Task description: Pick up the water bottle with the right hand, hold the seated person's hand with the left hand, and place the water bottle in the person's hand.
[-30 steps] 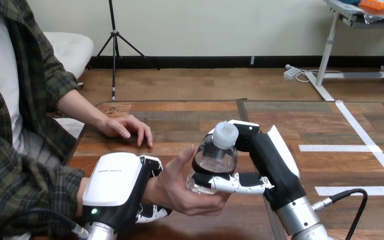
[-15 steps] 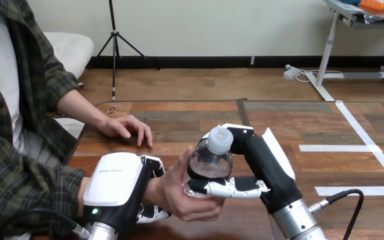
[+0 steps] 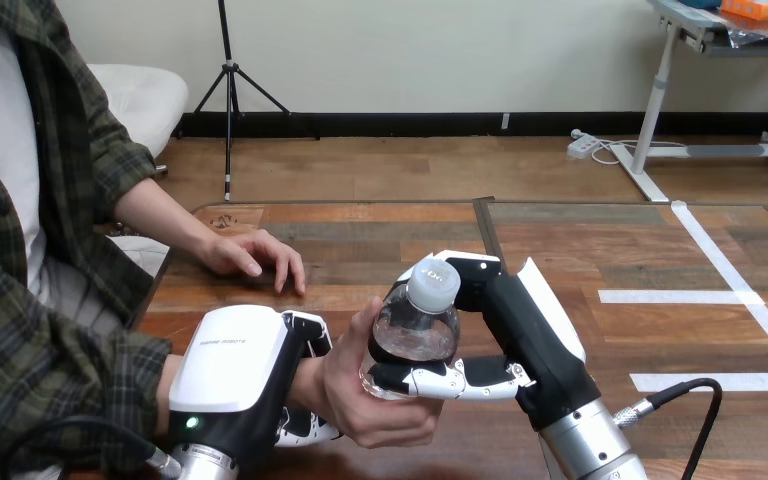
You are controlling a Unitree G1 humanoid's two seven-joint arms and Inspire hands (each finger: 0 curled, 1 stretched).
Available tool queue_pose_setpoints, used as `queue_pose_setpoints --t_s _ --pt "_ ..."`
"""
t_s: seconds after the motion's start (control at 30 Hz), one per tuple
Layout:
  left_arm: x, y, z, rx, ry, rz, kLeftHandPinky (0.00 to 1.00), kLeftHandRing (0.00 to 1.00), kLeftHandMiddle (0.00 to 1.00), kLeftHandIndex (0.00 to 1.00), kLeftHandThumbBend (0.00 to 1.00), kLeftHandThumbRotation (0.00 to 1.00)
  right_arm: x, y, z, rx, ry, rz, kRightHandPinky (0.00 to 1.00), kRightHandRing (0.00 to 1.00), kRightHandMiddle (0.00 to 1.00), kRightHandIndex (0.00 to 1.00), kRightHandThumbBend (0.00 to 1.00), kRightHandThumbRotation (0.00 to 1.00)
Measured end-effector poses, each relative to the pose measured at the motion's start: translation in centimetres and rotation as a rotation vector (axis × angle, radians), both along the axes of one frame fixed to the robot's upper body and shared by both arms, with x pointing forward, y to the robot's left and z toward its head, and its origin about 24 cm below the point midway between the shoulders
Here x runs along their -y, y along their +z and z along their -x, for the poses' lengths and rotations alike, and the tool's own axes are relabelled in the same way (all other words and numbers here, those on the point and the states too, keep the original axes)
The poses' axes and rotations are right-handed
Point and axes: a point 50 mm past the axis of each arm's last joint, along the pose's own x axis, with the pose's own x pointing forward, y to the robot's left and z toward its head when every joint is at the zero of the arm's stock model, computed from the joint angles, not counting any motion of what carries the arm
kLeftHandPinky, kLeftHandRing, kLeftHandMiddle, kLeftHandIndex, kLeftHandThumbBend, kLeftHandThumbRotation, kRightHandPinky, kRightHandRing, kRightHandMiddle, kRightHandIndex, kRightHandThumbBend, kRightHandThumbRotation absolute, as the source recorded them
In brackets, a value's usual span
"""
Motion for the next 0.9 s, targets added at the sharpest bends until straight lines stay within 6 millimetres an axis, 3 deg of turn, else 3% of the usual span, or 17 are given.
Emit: queue_pose_setpoints --t_s 0.9 --pt "0.08 0.03 0.02 0.003 -0.005 0.005 0.31 0.32 0.35 0.34 0.84 0.0 -0.61 0.49 0.11 0.028 0.039 0.001 0.34 0.35 0.41 0.47 0.72 0.0"
